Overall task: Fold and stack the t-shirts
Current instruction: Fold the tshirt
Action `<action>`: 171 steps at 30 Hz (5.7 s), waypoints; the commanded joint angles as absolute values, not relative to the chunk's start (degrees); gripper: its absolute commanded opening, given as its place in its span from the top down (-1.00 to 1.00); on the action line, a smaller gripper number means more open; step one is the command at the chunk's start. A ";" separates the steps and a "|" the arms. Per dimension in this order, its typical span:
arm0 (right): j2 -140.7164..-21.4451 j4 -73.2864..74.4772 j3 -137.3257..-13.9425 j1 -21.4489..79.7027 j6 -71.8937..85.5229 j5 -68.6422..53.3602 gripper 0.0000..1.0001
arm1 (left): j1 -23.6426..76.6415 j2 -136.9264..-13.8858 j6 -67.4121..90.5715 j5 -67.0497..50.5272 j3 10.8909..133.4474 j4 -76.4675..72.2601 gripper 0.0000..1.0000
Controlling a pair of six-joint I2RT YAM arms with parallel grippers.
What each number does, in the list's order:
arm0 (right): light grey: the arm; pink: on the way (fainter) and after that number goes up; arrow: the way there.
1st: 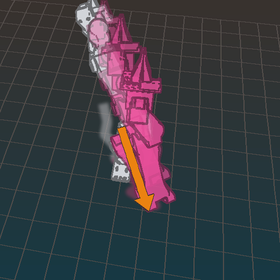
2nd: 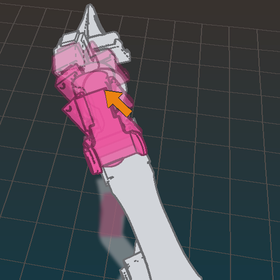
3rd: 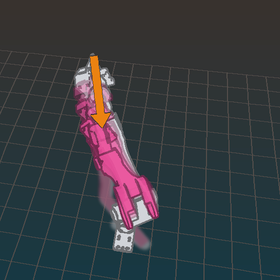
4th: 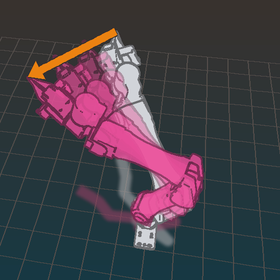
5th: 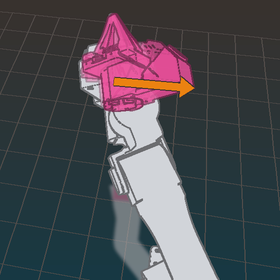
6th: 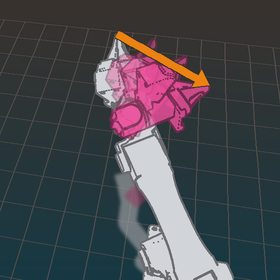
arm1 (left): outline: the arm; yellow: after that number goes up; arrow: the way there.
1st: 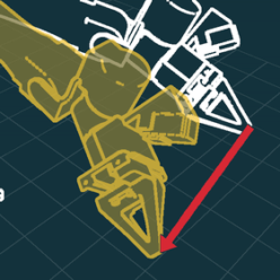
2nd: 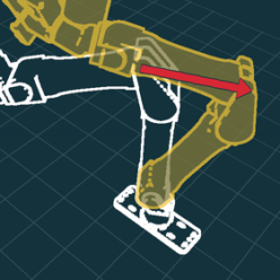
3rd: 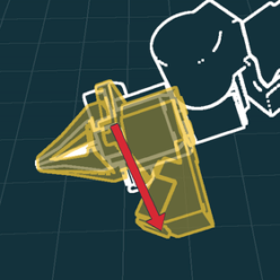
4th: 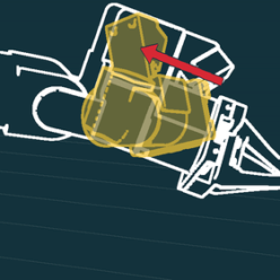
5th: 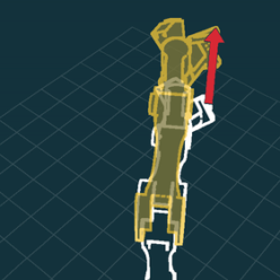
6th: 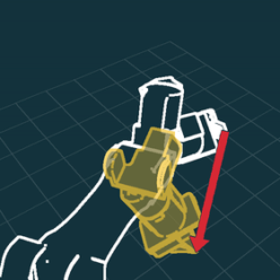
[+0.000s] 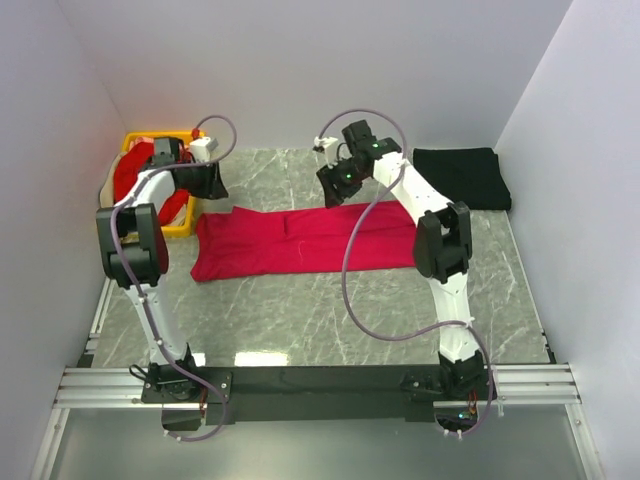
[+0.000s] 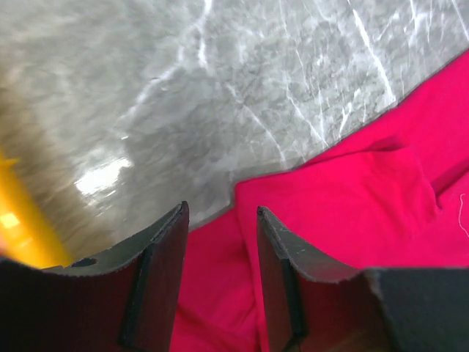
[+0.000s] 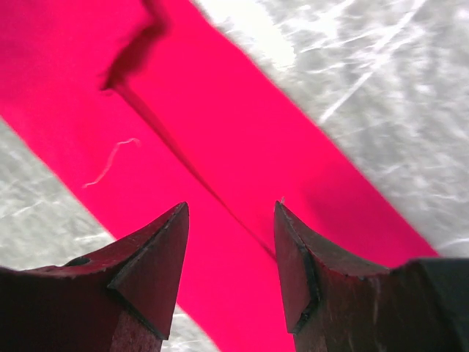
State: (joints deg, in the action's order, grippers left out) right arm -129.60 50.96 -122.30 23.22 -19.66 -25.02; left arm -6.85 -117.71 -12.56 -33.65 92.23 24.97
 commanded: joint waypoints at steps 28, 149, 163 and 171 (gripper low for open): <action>-119.88 52.21 -110.13 15.56 -20.48 -23.38 -0.15 | -4.66 -114.97 -19.50 -44.12 88.51 28.56 0.99; -108.45 39.90 -71.45 25.32 -13.79 -48.52 0.27 | 15.29 -140.88 5.37 -21.71 113.45 21.97 0.29; -106.97 39.91 -73.92 24.17 -13.54 -44.21 0.29 | 12.83 -124.49 1.58 -29.08 98.30 21.82 -0.13; -108.80 37.35 -73.56 27.59 -12.22 -42.72 0.40 | 11.60 -101.18 -2.63 -34.00 77.10 18.28 -0.24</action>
State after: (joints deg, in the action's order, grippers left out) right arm -109.75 38.89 -72.95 25.45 -12.62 -43.48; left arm 11.44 -107.68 0.93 -29.71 80.73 20.08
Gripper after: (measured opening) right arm 0.305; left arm 0.626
